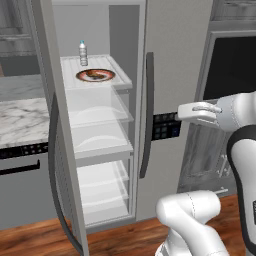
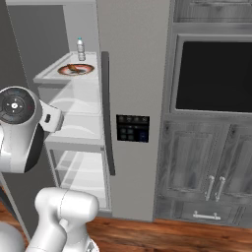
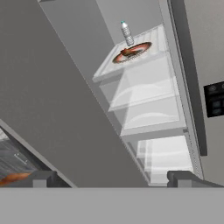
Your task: Retrieve the chicken drumstick from the fridge and place it on the saucepan with marinade on the stove.
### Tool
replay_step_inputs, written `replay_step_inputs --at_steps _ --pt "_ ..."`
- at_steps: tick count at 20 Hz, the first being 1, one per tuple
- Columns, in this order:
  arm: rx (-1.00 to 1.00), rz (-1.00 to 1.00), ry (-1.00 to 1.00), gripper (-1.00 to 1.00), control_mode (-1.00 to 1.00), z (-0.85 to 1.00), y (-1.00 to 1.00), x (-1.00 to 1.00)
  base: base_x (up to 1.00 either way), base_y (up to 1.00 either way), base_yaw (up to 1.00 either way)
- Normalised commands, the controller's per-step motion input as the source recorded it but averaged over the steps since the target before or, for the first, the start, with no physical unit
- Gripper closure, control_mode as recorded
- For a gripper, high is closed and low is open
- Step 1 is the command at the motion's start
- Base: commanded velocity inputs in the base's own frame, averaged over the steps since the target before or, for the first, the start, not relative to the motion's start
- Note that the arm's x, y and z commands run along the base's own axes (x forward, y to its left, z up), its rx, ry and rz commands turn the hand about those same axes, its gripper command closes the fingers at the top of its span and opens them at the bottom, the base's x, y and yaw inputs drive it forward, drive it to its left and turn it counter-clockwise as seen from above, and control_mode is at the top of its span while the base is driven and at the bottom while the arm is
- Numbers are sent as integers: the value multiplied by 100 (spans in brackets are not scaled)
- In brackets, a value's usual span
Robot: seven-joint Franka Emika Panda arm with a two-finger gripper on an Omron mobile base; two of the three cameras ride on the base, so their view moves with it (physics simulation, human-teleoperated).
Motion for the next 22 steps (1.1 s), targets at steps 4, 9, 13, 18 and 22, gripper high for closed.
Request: replay_step_inputs --at_steps 4,9,13,18,22 --pt "0 0 0 -100 100 0 0 0 0 0 0" --pt "0 0 0 -100 100 0 0 0 -8 4 4" --pt "0 0 0 -100 100 0 0 0 0 36 10" --pt "0 0 0 -100 100 0 0 0 0 49 6" --pt "0 0 0 -100 100 0 0 0 0 43 1"
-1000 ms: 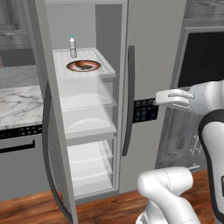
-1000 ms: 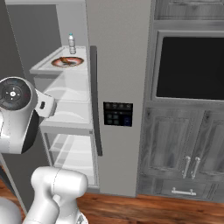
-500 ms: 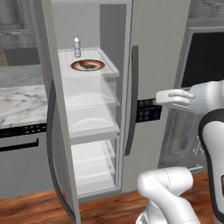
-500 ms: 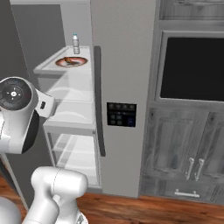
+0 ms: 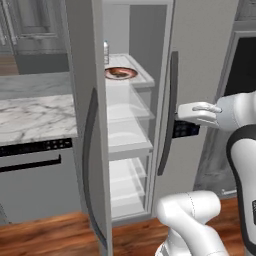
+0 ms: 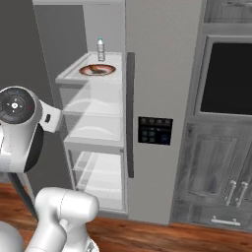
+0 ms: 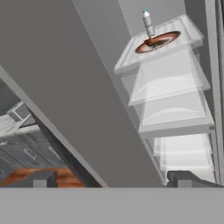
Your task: Retrieve the chicken drumstick from the fridge and place it on the saucepan with marinade on the stove.
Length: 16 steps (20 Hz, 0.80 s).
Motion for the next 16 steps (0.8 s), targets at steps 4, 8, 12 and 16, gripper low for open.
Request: replay_step_inputs --at_steps 4,8,12,16 --pt "0 0 0 -100 100 0 0 0 23 30 0" --pt "0 0 0 -100 100 0 0 0 51 2 0" --pt "0 0 0 -100 100 0 0 0 66 0 0" --pt "0 0 0 -100 100 0 0 0 78 0 0"
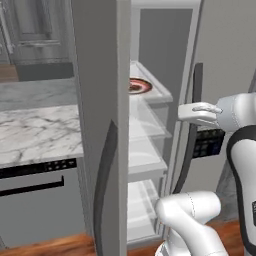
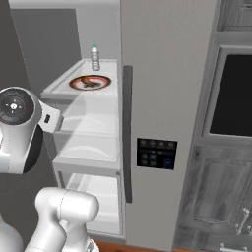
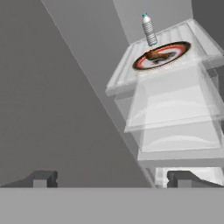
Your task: Retrieve the chicken drumstick from the fridge and place it on the saucepan with marinade on the stove.
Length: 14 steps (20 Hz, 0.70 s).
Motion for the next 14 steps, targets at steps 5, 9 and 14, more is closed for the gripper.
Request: replay_step_inputs --at_steps 5,9,14 --pt "0 0 0 -100 100 0 0 0 78 9 0" --pt "0 0 0 -100 100 0 0 0 84 18 0" --pt "0 0 0 -100 100 0 0 0 83 28 0"
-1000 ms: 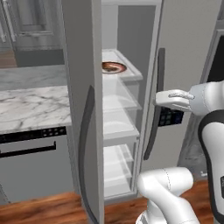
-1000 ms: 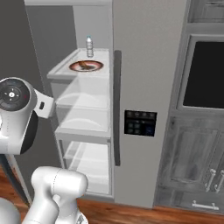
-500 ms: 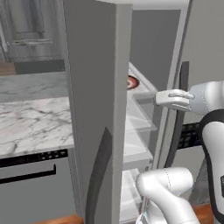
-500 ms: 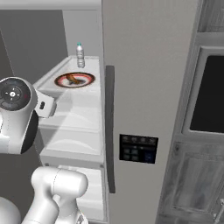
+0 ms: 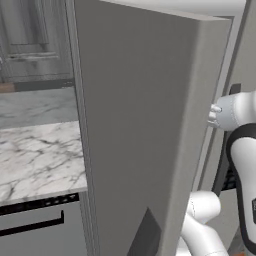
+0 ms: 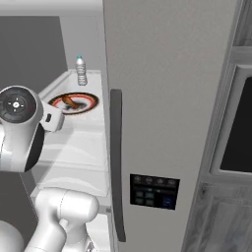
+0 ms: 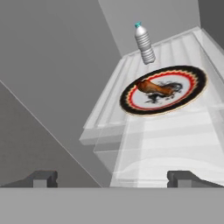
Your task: Retrieve the chicken drumstick from the fridge and place it on the saucepan with marinade on the stove.
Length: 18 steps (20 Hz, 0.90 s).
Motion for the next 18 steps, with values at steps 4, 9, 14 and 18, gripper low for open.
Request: replay_step_inputs --at_steps 4,9,14,18 --pt "0 0 0 -100 100 0 0 0 65 20 0" --pt "0 0 0 -100 100 0 0 0 12 10 0" --pt "0 0 0 -100 100 0 0 0 0 0 0" --pt "0 0 0 -100 100 0 0 0 0 0 1"
